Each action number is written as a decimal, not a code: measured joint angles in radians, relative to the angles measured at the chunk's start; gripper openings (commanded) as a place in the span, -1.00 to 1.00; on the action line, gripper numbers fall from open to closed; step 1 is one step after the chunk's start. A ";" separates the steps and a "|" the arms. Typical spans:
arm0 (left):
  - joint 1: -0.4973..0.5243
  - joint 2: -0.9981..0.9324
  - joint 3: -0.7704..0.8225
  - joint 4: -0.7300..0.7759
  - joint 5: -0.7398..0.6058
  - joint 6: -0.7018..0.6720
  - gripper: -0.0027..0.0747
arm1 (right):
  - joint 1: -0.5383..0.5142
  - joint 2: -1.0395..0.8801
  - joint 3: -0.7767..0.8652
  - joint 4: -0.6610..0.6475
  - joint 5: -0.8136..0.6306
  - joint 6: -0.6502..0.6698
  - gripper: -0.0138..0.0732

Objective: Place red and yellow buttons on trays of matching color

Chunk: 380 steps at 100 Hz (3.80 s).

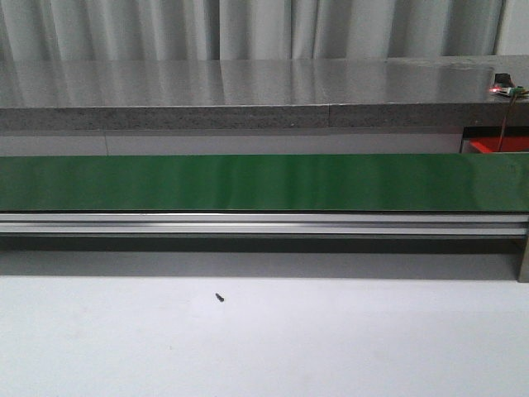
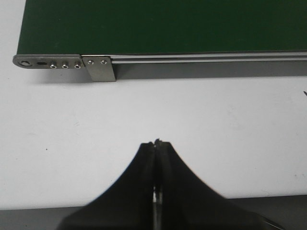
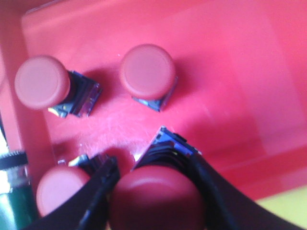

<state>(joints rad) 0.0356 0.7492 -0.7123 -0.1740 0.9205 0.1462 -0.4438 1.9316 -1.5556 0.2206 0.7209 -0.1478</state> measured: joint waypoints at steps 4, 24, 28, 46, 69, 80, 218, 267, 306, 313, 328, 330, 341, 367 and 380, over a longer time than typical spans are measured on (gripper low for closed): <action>0.000 0.000 0.000 0.000 0.000 0.000 -0.98 | 0.001 0.016 -0.013 0.000 0.000 0.000 -0.24; 0.000 0.000 0.000 0.000 0.000 0.000 -0.98 | 0.005 0.058 -0.028 0.004 0.000 0.000 -0.24; 0.000 0.000 0.000 0.000 0.000 0.000 -0.98 | 0.005 0.062 -0.029 0.004 0.000 0.000 -0.24; 0.000 0.000 0.000 0.000 0.000 0.000 -0.98 | 0.005 0.107 -0.033 0.013 -0.011 0.000 -0.24; 0.000 0.000 0.000 0.000 0.000 0.000 -0.98 | 0.005 0.130 -0.034 0.020 -0.017 0.000 -0.08; 0.000 0.000 0.000 0.000 0.000 0.000 -0.98 | 0.005 0.130 -0.036 0.020 -0.017 0.000 0.26; 0.000 0.000 0.000 0.000 0.000 0.000 -0.98 | 0.235 -0.489 0.333 0.002 0.110 -0.049 -0.83; 0.000 0.000 0.000 0.000 0.000 0.000 -0.98 | 0.420 -0.773 0.514 -0.096 0.004 0.128 -0.83; 0.000 0.000 0.000 0.000 0.000 0.000 -0.98 | 0.431 -0.994 0.652 -0.102 -0.097 0.130 -0.84; 0.000 0.000 0.000 0.000 0.000 0.000 -0.98 | 0.431 -1.022 0.673 -0.105 -0.097 0.130 -0.84; 0.000 0.000 0.000 0.000 0.000 0.000 -0.98 | 0.431 -1.088 0.749 -0.113 -0.101 0.132 -0.84; 0.000 0.000 0.000 0.000 0.000 0.000 -0.98 | 0.431 -1.098 0.760 -0.115 -0.101 0.132 -0.84; 0.000 0.000 0.000 0.000 0.000 0.000 -0.98 | 0.431 -1.161 0.820 -0.115 -0.112 0.132 -0.84; 0.000 0.000 0.000 0.000 0.000 0.000 -0.98 | 0.431 -1.356 0.924 -0.115 -0.128 0.132 -0.84; 0.000 0.000 0.000 0.000 0.000 0.000 -0.98 | 0.431 -1.402 0.963 -0.115 -0.130 0.132 -0.84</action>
<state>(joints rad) 0.0356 0.7492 -0.7123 -0.1740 0.9205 0.1462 -0.0128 0.5293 -0.5928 0.1051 0.5908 -0.0155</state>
